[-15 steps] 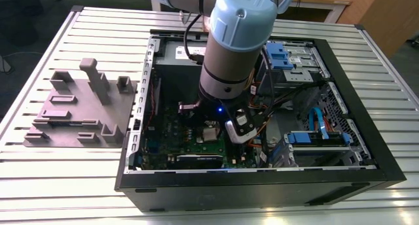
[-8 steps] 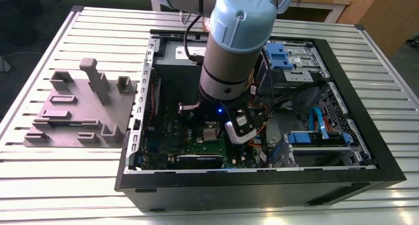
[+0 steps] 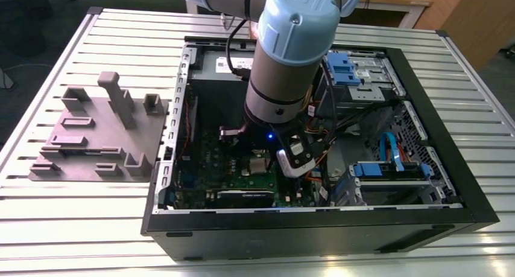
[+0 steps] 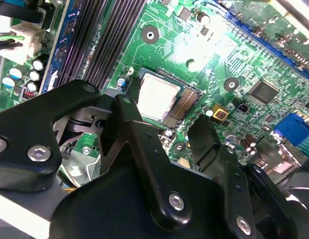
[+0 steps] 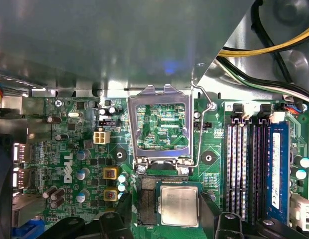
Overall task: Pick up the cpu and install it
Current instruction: 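Place the cpu into insertion slot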
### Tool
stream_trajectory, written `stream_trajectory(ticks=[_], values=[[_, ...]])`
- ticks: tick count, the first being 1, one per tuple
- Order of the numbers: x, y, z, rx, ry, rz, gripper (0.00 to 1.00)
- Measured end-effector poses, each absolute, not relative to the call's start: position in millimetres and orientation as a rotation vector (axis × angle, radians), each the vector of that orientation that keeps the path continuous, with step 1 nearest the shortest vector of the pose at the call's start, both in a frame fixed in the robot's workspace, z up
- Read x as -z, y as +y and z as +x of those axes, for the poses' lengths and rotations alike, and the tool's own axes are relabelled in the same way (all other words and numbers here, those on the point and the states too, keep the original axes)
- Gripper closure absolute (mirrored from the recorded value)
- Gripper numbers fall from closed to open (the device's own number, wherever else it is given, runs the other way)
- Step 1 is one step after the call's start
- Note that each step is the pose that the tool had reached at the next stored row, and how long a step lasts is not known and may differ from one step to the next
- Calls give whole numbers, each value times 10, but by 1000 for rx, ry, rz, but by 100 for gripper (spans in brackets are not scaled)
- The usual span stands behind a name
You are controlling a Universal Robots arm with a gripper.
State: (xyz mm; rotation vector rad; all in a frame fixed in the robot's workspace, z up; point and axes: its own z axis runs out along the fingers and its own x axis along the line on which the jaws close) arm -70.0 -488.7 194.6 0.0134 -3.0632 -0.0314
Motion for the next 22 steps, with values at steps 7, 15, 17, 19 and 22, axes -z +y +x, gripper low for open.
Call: stream_trajectory(ticks=[7,15,17,19,22], values=[[-1946,-4887,-700,31,-3063,13,23],[-1944,-4887,-700,31,-3063,13,16],[-1944,-4887,-700,31,-3063,13,24],[-1944,-4887,-700,31,-3063,13,31],[-1944,-4887,-700,31,-3063,13,31]])
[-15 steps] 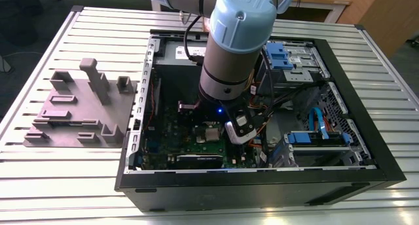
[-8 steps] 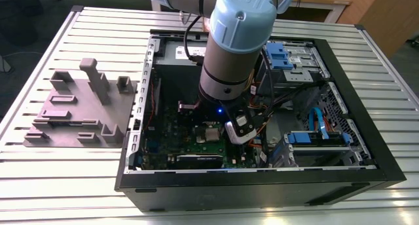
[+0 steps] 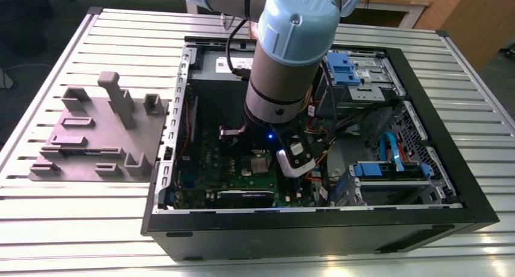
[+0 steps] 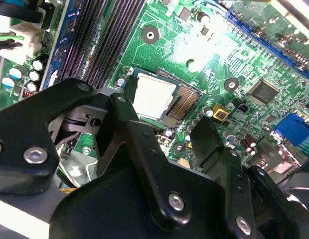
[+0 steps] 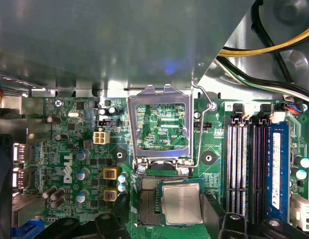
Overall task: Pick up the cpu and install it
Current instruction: 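Place the cpu into insertion slot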
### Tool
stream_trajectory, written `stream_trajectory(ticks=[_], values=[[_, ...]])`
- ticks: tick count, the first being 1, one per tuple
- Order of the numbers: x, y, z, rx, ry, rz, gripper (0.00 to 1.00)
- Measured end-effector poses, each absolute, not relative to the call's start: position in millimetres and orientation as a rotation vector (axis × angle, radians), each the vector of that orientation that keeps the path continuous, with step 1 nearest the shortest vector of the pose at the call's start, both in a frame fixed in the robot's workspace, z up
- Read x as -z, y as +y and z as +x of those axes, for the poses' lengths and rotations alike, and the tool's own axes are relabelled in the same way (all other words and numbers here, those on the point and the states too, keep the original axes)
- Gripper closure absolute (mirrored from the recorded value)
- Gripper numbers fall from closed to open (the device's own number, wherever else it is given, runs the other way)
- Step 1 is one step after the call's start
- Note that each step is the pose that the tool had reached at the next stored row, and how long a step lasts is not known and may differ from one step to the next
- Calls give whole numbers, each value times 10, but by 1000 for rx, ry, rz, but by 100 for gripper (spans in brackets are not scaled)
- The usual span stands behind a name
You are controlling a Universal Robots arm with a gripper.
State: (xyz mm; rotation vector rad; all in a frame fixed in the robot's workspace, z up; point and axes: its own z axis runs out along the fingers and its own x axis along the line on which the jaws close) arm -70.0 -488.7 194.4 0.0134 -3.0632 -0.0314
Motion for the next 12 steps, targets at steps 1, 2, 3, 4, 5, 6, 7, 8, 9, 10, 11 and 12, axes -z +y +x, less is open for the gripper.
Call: stream_trajectory(ticks=[1,2,3,4,5,6,7,8,9,10,11,12], values=[[-1944,-4887,-701,31,-3063,13,31],[-1944,-4887,-700,31,-3063,13,31],[-1944,-4887,-701,31,-3063,13,33],[-1943,-4887,-700,31,-3063,13,33],[-1943,-4887,-700,31,-3063,13,39],[-1943,-4887,-700,31,-3063,13,39],[-1943,-4887,-700,31,-3063,13,46],[-1943,-4887,-700,31,-3063,13,46],[-1943,-4887,-700,31,-3063,13,46],[-1942,-4887,-700,31,-3063,13,46],[-1942,-4887,-700,31,-3063,13,46],[-1942,-4887,-700,31,-3063,13,46]])
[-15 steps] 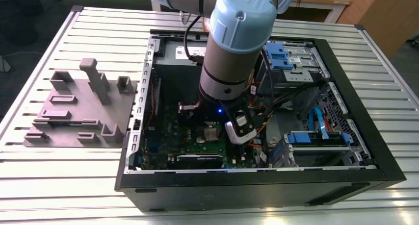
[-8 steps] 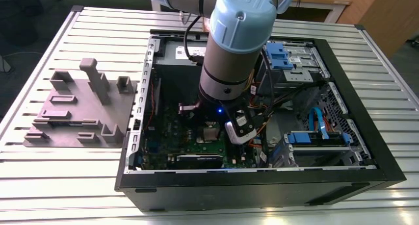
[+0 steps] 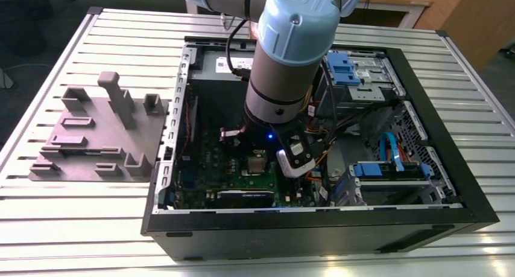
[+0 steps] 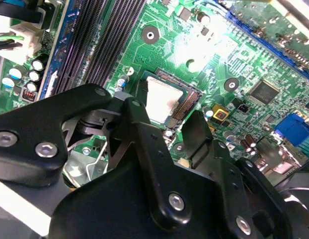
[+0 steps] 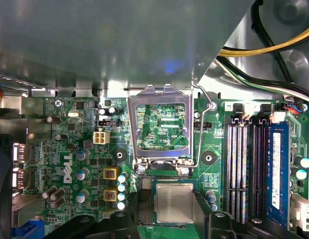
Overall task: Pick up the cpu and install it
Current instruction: 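Place the cpu into insertion slot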
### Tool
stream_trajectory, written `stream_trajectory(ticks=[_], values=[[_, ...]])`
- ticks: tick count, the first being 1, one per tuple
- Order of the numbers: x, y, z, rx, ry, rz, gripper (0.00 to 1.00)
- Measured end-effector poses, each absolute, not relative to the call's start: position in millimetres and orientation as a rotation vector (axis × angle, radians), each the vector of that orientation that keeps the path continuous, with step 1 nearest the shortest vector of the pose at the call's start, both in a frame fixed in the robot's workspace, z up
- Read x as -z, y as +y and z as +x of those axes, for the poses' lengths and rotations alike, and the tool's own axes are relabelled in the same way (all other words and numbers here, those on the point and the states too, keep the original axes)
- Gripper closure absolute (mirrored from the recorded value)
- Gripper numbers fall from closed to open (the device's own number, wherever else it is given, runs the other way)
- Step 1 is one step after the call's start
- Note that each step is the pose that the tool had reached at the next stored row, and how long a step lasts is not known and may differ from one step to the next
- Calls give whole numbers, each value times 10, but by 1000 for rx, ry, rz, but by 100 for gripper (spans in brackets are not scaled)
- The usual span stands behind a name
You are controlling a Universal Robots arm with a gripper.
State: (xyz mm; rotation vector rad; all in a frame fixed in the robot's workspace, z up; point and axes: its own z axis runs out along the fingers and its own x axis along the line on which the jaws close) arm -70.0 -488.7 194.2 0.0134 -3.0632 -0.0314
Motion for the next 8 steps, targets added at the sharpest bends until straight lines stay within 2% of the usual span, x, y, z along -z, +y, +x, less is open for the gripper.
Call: stream_trajectory(ticks=[4,5,8], values=[[-1942,-4887,-700,31,-3063,13,47],[-1942,-4887,-701,31,-3063,13,55],[-1942,-4887,-700,31,-3063,13,55]])
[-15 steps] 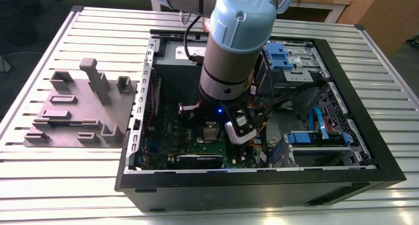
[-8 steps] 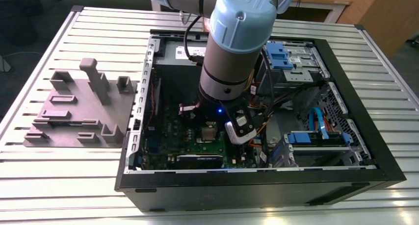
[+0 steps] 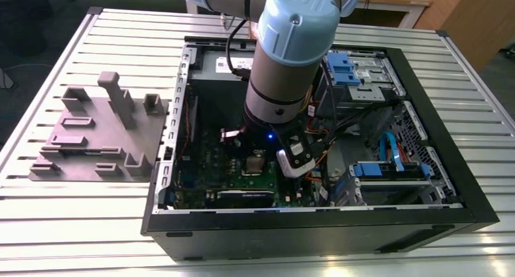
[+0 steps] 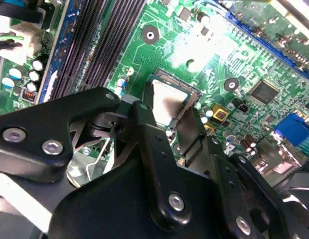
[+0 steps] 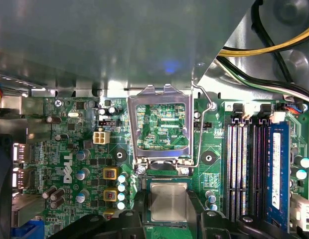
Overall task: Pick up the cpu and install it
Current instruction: 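Place the cpu into insertion slot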
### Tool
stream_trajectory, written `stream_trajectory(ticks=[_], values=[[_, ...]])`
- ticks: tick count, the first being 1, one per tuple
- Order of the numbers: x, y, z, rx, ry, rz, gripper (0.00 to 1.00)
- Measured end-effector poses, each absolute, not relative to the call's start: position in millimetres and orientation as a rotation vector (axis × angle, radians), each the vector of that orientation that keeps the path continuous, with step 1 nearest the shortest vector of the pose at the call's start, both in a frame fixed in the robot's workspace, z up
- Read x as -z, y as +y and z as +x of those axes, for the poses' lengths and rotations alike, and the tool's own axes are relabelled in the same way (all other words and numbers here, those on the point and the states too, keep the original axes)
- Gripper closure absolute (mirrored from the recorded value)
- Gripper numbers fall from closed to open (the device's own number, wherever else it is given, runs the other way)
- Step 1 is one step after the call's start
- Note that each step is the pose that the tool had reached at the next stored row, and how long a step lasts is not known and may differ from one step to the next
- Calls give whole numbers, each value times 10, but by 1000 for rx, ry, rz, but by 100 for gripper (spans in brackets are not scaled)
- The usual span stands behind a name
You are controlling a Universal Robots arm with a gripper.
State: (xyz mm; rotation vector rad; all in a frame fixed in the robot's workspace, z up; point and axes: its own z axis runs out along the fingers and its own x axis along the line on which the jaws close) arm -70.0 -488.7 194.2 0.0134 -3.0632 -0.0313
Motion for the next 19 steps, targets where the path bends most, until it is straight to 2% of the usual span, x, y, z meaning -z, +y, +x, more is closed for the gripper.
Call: stream_trajectory(ticks=[5,6,8,9,19], values=[[-1941,-4887,-701,31,-3063,13,56],[-1941,-4887,-700,31,-3063,13,62],[-1941,-4887,-700,31,-3063,14,62],[-1940,-4887,-700,31,-3063,14,69],[-2004,-4886,-700,32,-3063,13,69]])
